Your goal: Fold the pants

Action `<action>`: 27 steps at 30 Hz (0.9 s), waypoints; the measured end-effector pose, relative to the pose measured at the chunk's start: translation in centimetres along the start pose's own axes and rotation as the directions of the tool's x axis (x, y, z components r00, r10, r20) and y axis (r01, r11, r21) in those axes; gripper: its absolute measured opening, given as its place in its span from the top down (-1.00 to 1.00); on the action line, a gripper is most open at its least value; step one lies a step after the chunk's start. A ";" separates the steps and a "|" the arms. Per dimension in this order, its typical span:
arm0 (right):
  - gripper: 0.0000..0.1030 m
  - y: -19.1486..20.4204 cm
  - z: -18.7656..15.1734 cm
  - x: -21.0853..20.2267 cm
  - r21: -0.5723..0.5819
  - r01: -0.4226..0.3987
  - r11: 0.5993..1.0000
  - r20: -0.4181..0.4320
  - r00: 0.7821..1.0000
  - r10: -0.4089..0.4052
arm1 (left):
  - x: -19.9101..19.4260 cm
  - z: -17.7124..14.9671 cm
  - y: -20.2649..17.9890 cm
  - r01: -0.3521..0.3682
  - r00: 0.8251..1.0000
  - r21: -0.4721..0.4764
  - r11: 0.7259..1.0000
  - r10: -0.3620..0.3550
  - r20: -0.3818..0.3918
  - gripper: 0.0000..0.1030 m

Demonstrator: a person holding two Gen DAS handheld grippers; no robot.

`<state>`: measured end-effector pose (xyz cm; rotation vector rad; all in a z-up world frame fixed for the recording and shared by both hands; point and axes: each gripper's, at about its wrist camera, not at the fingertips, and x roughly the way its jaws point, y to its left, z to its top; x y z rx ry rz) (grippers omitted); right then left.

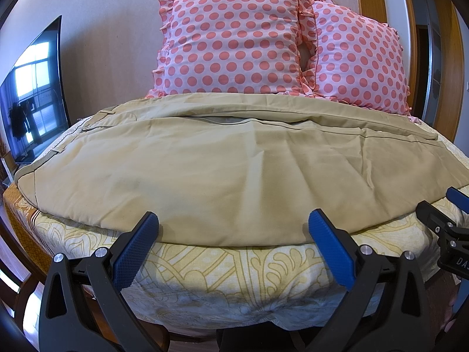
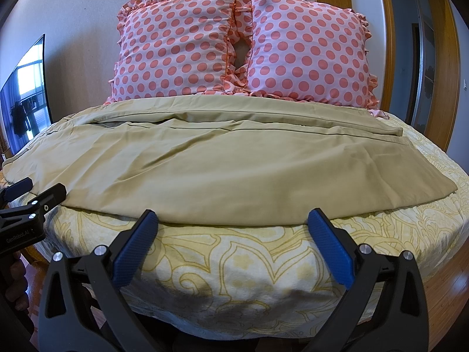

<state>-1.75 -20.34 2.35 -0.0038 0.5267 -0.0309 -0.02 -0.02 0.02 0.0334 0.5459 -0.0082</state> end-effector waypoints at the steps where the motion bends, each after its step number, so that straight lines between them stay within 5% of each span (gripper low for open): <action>1: -0.97 0.0 0.0 0.0 0.000 0.000 1.000 0.000 1.000 0.000 | 0.0 0.0 0.0 0.000 1.000 0.000 1.000 0.000 0.000 -0.97; 22: -0.97 0.2 -0.3 0.4 -0.010 -0.020 1.000 -0.008 1.000 0.020 | 0.1 0.1 0.0 0.001 1.000 0.000 1.000 -0.001 -0.012 -0.97; 27: -0.97 -3.2 2.0 -0.5 0.061 -0.029 0.998 0.023 0.999 0.028 | -0.5 1.2 0.4 0.018 0.999 -0.005 1.000 -0.018 -0.045 -0.97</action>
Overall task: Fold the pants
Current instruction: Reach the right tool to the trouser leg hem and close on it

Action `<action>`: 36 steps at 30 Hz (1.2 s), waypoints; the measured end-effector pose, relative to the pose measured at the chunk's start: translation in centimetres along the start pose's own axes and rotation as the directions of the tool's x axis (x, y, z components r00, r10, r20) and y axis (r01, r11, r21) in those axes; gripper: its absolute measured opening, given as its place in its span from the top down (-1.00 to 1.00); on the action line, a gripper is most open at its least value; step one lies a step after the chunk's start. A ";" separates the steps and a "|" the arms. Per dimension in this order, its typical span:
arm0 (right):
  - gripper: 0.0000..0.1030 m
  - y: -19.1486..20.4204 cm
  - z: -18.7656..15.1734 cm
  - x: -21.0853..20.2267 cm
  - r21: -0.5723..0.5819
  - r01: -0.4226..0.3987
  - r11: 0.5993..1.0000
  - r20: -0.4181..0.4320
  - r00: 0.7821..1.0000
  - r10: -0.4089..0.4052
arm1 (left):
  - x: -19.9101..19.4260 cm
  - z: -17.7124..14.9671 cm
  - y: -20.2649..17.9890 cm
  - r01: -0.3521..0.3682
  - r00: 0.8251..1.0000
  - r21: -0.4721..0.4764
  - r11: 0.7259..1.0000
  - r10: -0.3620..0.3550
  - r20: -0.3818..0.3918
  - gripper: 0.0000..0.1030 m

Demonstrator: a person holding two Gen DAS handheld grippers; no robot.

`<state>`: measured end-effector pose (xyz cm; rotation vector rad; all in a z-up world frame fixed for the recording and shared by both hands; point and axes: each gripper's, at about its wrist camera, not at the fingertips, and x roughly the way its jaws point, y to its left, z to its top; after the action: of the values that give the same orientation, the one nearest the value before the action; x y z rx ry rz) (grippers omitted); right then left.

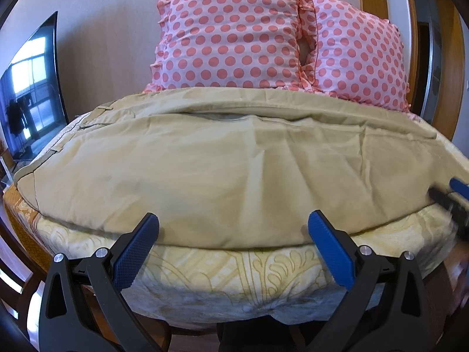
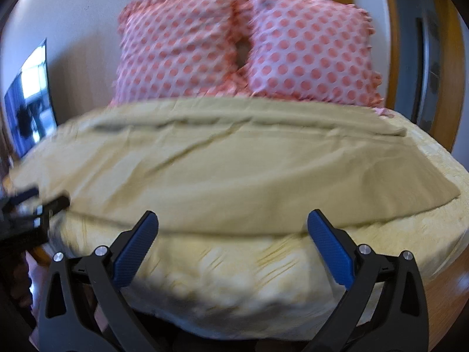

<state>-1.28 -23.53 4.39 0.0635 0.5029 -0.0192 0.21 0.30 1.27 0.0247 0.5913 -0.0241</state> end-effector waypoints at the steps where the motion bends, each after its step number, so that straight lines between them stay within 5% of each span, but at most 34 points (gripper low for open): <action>1: -0.97 -1.2 1.4 -0.3 0.026 0.012 1.000 0.023 1.000 -0.012 | -0.8 0.8 0.5 0.011 0.999 -0.009 1.000 -0.011 0.033 -0.97; 6: -0.97 -7.5 9.2 2.2 0.142 0.084 0.986 0.034 0.995 -0.090 | -1.8 5.8 1.8 -0.002 0.994 -0.028 1.000 0.005 0.105 -0.97; 11: -0.97 -14.4 16.4 11.5 0.257 0.260 0.931 -0.086 0.966 -0.246 | 0.9 10.4 2.1 -0.042 0.988 -0.030 0.999 0.046 0.146 -0.97; 16: -0.65 -19.8 20.4 23.3 0.272 0.462 0.844 -0.256 0.880 -0.399 | 3.6 12.7 1.7 -0.058 0.988 -0.023 0.998 0.061 0.141 -0.97; 19: -0.45 -22.6 20.9 28.4 0.334 0.516 0.789 -0.352 0.844 -0.404 | 4.4 12.8 1.4 -0.061 0.988 -0.012 0.998 0.062 0.142 -0.97; 22: -0.43 -24.2 20.6 31.7 0.385 0.547 0.743 -0.409 0.823 -0.394 | 5.3 12.9 1.4 -0.061 0.989 -0.009 0.998 0.062 0.136 -0.97; 27: -0.37 -24.2 19.9 34.6 0.285 0.625 0.726 -0.457 0.755 -0.470 | 6.7 12.8 1.6 -0.054 0.993 -0.016 0.998 0.055 0.108 -0.97; 31: 0.63 -24.8 19.3 33.6 0.298 0.595 0.747 -0.424 0.783 -0.455 | 6.7 12.6 1.7 -0.053 0.993 -0.020 0.998 0.055 0.106 -0.97; 36: 0.88 -25.3 18.2 28.3 0.397 0.459 0.795 -0.317 0.881 -0.350 | 5.6 12.2 2.4 -0.044 0.991 -0.038 0.998 0.049 0.121 -0.97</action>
<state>31.41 -50.03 5.21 0.4315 0.7295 -0.5695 11.73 2.23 8.26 0.0023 0.4691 0.0302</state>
